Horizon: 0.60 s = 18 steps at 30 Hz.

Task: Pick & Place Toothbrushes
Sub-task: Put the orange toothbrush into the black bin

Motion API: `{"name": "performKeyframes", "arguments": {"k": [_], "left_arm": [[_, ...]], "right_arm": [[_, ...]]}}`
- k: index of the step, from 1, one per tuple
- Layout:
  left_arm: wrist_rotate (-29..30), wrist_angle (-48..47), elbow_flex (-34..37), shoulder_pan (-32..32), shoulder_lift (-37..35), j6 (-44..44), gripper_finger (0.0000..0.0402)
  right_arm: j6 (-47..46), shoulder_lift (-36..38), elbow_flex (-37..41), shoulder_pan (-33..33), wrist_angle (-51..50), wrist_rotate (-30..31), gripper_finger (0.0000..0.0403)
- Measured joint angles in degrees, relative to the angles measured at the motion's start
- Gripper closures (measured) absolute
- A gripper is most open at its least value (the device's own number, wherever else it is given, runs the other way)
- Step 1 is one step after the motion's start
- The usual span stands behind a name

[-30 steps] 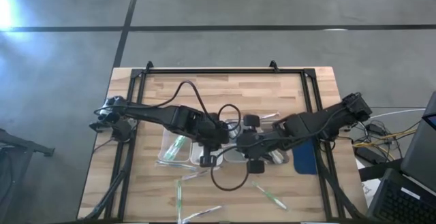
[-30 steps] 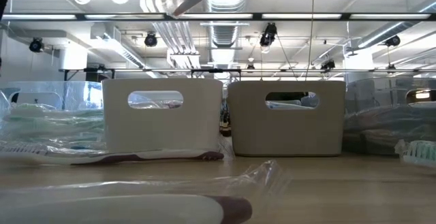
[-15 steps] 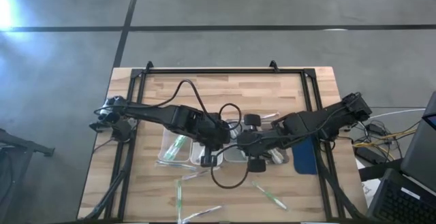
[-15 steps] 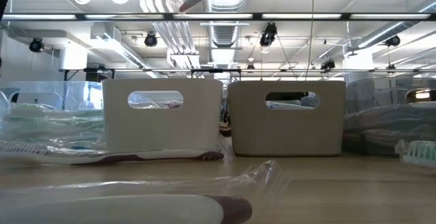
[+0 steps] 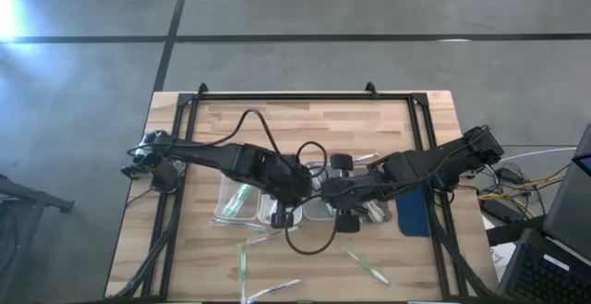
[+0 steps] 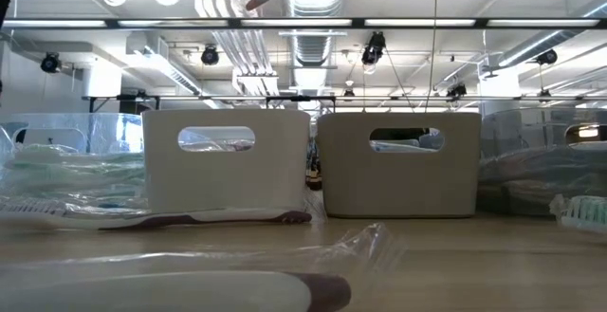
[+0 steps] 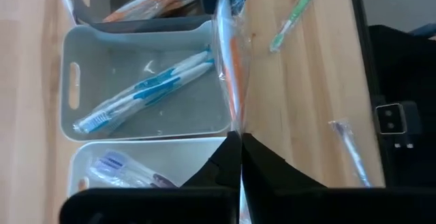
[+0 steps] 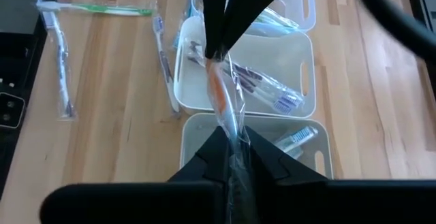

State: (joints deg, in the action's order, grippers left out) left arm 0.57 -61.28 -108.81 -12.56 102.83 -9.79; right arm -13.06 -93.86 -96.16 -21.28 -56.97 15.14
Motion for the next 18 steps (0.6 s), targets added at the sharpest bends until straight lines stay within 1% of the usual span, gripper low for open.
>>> {"name": "performKeyframes", "arguments": {"k": [3, 5, 8, 11, 13, 14, 16, 18], "left_arm": [[-3.8, -0.2, 0.0, 0.1, 0.0, 0.3, 0.0377], [-5.7, -0.8, 0.1, 0.1, 0.0, 1.1, 0.0358], [-6.0, -1.8, 0.2, 0.0, 0.0, 0.9, 0.0319], [-4.9, -5.0, 0.2, 0.1, 0.0, 0.6, 0.0280], [-1.7, -8.5, 0.2, 0.2, 0.0, 0.0, 0.0261], [1.1, -10.4, 0.2, 0.2, 0.0, -0.7, 0.0254], [9.2, -13.8, 0.6, -0.2, 0.0, -2.6, 0.0245], [17.1, -15.1, 1.7, -0.5, -0.1, -4.7, 0.0242]], "right_arm": [[0.0, 0.0, 0.0, 0.0, 0.1, -0.4, 0.0389], [0.0, 0.0, 0.0, -0.1, -0.9, -0.4, 0.0389], [-1.8, 0.0, 0.0, -0.1, -2.5, -0.2, 0.0389], [-7.1, 0.0, 0.0, -0.1, -7.4, 2.3, 0.0389], [-12.4, 0.0, 0.0, -0.2, -12.6, 3.6, 0.0389], [-15.3, 0.0, 0.0, -0.4, -15.4, 4.4, 0.0389], [-21.1, 0.0, 0.0, -1.2, -21.4, 6.5, 0.0389], [-26.7, 0.0, 0.1, -2.3, -26.6, 8.2, 0.0389]]}}
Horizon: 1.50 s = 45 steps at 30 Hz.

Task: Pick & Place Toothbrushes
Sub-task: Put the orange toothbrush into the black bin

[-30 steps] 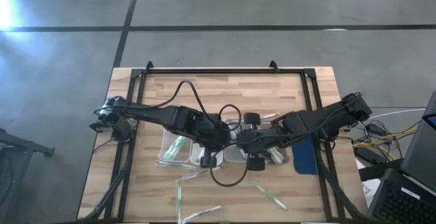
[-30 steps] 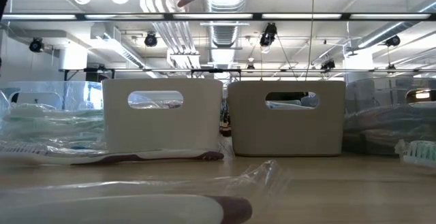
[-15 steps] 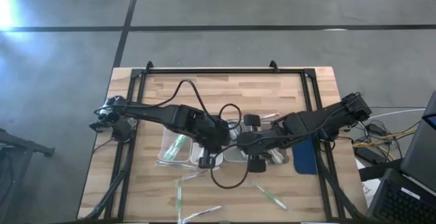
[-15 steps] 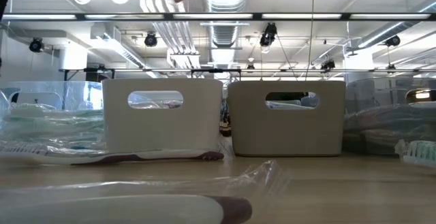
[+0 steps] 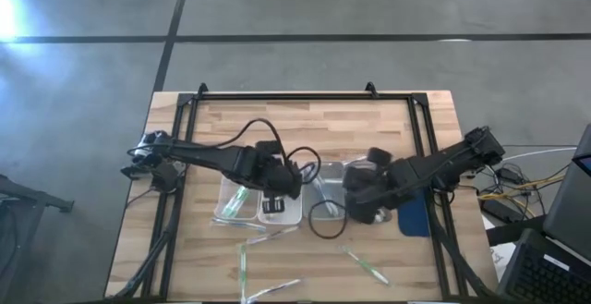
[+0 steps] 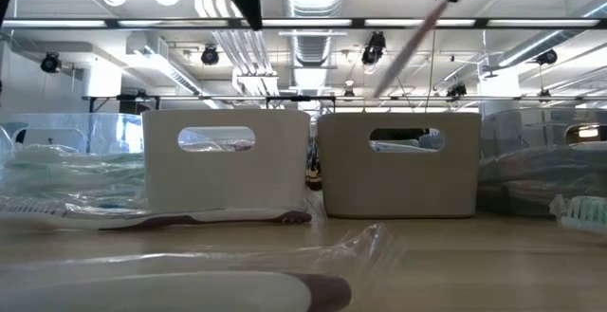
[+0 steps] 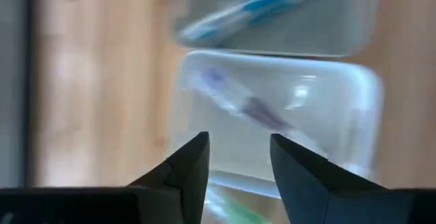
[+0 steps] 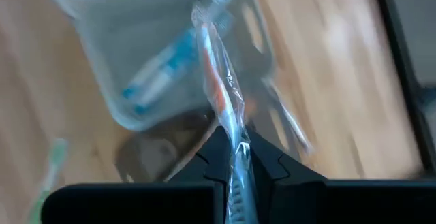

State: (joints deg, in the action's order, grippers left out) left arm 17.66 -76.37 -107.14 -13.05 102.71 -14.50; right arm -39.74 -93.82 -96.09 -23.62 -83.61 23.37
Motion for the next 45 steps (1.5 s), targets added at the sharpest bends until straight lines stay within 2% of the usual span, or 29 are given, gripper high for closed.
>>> {"name": "performKeyframes", "arguments": {"k": [2, 10, 17, 22, 26, 36, 45], "left_arm": [[3.9, 0.2, 2.0, -0.2, -0.5, -0.7, 0.0243], [4.4, 11.4, 14.7, -0.8, -4.7, -1.2, 0.0255], [1.3, 32.9, 32.4, -2.5, -13.7, -0.8, 0.0264], [-0.4, 50.8, 44.4, -3.3, -19.7, -0.9, 0.0266], [-0.5, 60.4, 51.0, -3.4, -23.4, -0.9, 0.0267], [-0.4, 74.7, 57.7, -3.4, -28.1, 0.6, 0.0266], [-0.4, 75.9, 57.7, -3.4, -28.1, 2.2, 0.0268]], "right_arm": [[-5.7, 0.0, 0.0, -1.7, -4.4, 1.8, 0.0389], [-19.8, 2.9, 2.2, -11.7, -6.4, 10.2, 0.0389], [-34.9, 4.4, 7.4, -20.5, -6.4, 16.2, 0.0389], [-47.8, 4.3, 13.6, -24.9, -6.4, 17.2, 0.0390], [-56.7, 4.2, 20.2, -26.9, -6.4, 16.7, 0.0390], [-66.2, 4.2, 31.0, -27.5, -5.3, 16.2, 0.0390], [-66.7, 4.2, 38.1, -27.8, 4.3, 20.0, 0.0390]]}}
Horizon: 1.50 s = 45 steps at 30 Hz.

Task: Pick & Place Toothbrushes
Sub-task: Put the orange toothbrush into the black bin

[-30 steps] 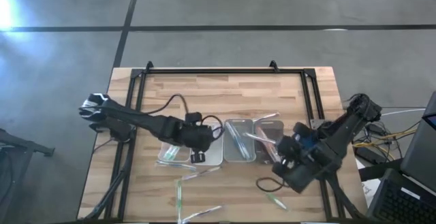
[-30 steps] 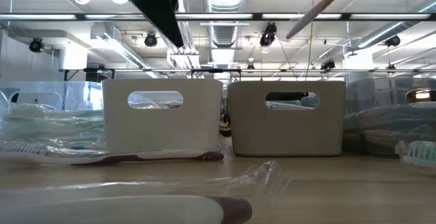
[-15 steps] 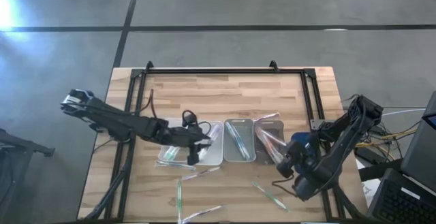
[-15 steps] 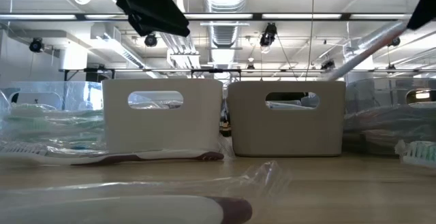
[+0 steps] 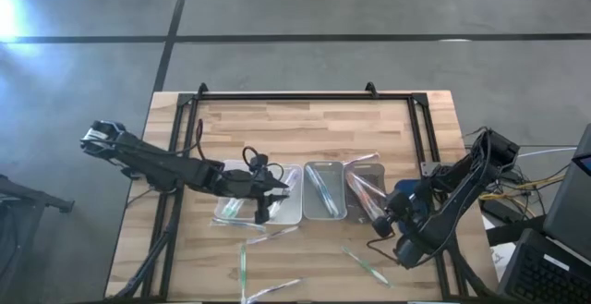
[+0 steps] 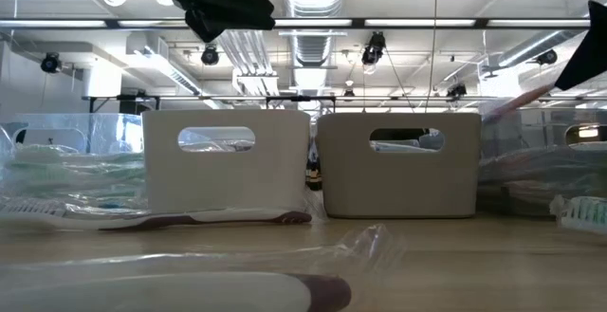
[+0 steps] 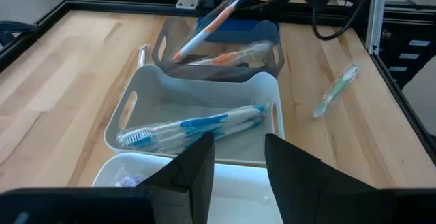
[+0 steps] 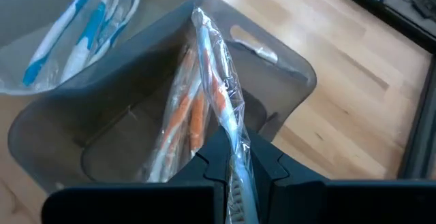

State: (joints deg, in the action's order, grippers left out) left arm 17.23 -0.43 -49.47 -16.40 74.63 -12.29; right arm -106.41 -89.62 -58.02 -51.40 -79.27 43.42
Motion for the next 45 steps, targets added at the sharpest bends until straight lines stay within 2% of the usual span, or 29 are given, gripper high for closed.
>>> {"name": "performKeyframes", "arguments": {"k": [27, 38, 45], "left_arm": [[0.0, 0.0, -0.1, 0.0, 0.1, -0.1, 0.0268], [0.0, 0.0, -0.1, 0.0, 0.1, -0.1, 0.0268], [0.0, 0.0, 0.0, 0.0, 0.1, -0.1, 0.0268]], "right_arm": [[-6.0, 0.0, 6.6, 0.7, 7.3, 3.3, 0.0385], [-6.2, 0.0, 9.9, 0.8, 15.3, 3.3, 0.0385], [-6.2, 0.0, 9.4, 0.8, 15.6, 2.8, 0.0353]]}}
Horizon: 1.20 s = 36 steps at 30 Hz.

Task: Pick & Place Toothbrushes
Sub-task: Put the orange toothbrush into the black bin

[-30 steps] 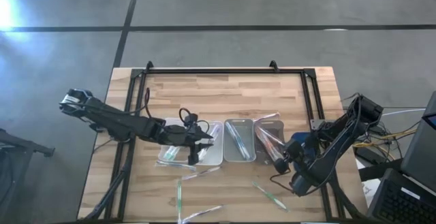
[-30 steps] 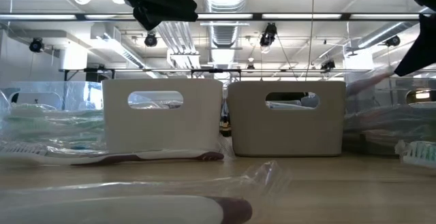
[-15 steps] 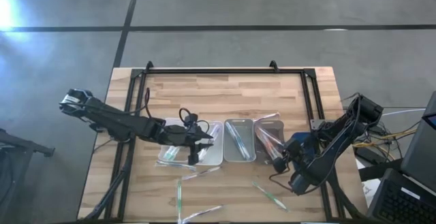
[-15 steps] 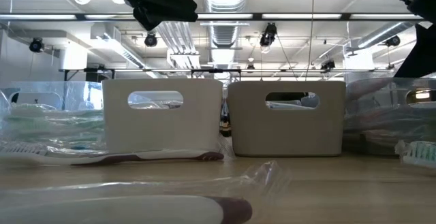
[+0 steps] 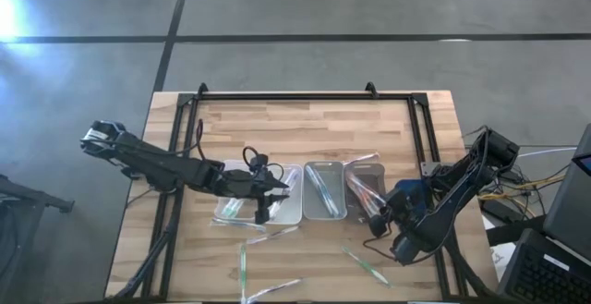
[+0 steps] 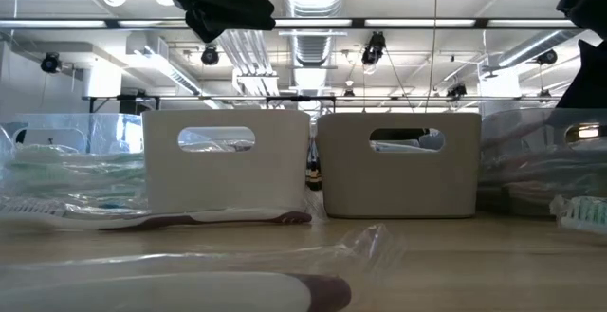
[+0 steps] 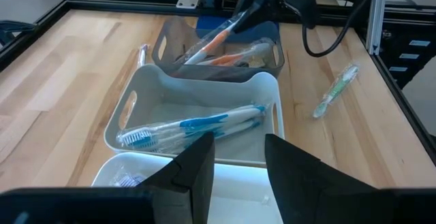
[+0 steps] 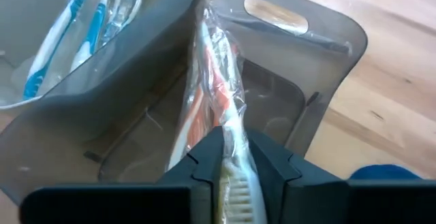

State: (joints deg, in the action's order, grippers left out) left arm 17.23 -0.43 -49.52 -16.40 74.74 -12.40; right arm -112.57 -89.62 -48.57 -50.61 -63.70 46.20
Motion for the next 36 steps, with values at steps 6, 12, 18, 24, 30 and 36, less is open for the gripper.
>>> {"name": "performKeyframes", "arguments": {"k": [6, 12, 18, 24, 30, 36], "left_arm": [[0.0, 0.0, 0.0, 0.0, 0.0, 0.0, 0.0268], [0.0, 0.0, 0.0, 0.0, 0.0, 0.0, 0.0268], [0.0, 0.0, 0.0, 0.0, 0.0, 0.1, 0.0268], [0.0, 0.0, 0.0, 0.0, 0.0, 0.1, 0.0268], [0.0, -0.1, 0.0, 0.0, 0.0, 0.2, 0.0268], [0.0, 0.0, 0.0, 0.0, 0.0, 0.2, 0.0268]], "right_arm": [[0.0, 0.0, -0.6, 0.0, -0.2, -3.0, 0.0307], [0.1, 0.7, -1.6, 0.0, -0.3, -3.2, 0.0265], [3.6, 3.5, -3.8, 0.0, -0.7, -3.2, 0.0238], [3.6, 7.0, -4.6, 0.0, -7.8, -5.9, 0.0246], [6.3, 10.3, -4.5, 0.0, -12.0, -20.8, 0.0275], [10.4, 14.7, -4.5, -0.2, -11.7, -28.0, 0.0287]]}}
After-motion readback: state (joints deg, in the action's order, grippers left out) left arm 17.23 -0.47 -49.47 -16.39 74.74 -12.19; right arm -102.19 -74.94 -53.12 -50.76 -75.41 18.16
